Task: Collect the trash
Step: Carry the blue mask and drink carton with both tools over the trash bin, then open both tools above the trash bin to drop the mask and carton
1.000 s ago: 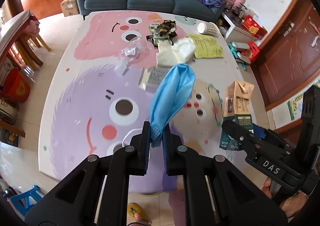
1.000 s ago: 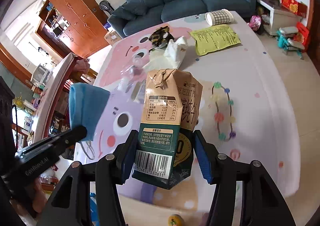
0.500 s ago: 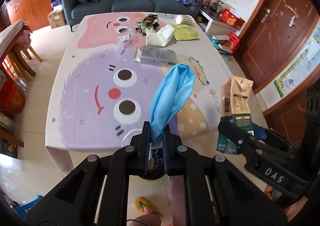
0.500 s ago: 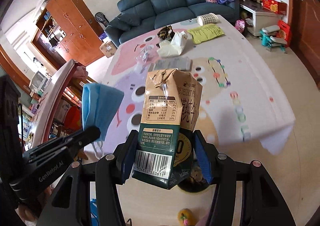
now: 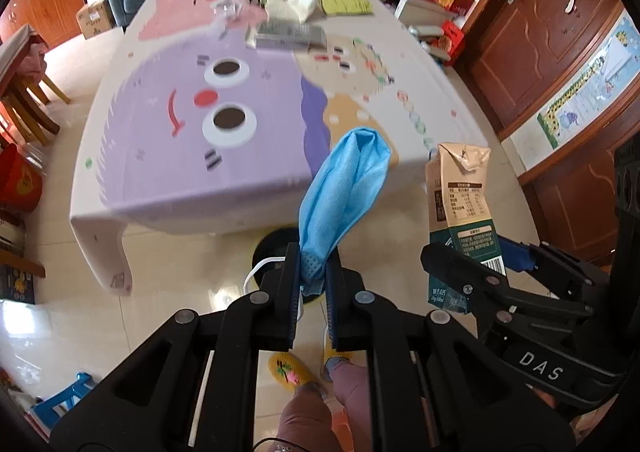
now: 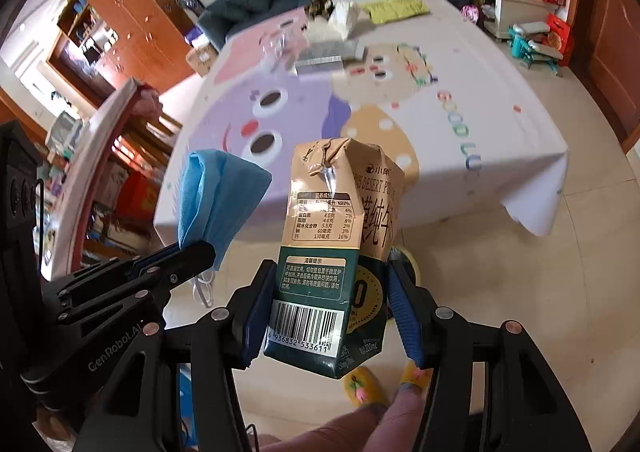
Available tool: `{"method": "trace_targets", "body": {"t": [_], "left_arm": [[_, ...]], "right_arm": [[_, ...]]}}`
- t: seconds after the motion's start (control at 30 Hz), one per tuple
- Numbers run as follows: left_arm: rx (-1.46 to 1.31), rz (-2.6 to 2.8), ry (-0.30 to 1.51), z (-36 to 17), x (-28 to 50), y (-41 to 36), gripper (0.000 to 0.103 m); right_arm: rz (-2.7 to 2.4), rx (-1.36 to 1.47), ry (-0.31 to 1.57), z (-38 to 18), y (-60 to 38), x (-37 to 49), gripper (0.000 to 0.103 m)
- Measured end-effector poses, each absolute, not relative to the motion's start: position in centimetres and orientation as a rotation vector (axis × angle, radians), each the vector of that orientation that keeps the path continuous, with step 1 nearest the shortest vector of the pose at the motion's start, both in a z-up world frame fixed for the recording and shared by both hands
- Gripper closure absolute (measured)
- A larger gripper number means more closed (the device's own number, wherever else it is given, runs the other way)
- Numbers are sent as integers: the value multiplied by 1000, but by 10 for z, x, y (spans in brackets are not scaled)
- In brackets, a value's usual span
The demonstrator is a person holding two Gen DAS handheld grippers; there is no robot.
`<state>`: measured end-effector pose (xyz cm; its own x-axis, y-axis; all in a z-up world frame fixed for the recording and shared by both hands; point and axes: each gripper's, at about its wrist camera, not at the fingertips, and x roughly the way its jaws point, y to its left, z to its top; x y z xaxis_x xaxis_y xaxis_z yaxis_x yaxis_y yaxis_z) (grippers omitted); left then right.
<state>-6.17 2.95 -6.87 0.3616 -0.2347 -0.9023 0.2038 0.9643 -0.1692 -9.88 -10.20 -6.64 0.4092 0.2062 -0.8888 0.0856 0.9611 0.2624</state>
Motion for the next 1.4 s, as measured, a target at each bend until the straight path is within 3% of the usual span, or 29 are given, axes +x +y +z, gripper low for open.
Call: {"method": "trace_targets", "body": {"t": [0.3, 0.9, 1.13, 1.2, 1.27, 1.4], "left_arm": [[-42, -222, 1307, -160, -67, 23, 95], [-92, -94, 1450, -392, -28, 5, 94], [-85, -96, 1443, -443, -20, -1, 93], [-110, -99, 1443, -454, -19, 0, 84], [-130, -91, 1435, -459, -17, 5, 65], [-139, -63, 1408, -467, -12, 15, 40]], "right_arm": [[100, 268, 1271, -149, -109, -96, 48], [97, 377, 1446, -414, -156, -73, 48], [121, 393, 1430, -466, -155, -61, 46], [131, 409, 1426, -475, -154, -56, 45], [128, 415, 1409, -486, -154, -47, 36], [94, 417, 1385, -499, -157, -38, 32]]}}
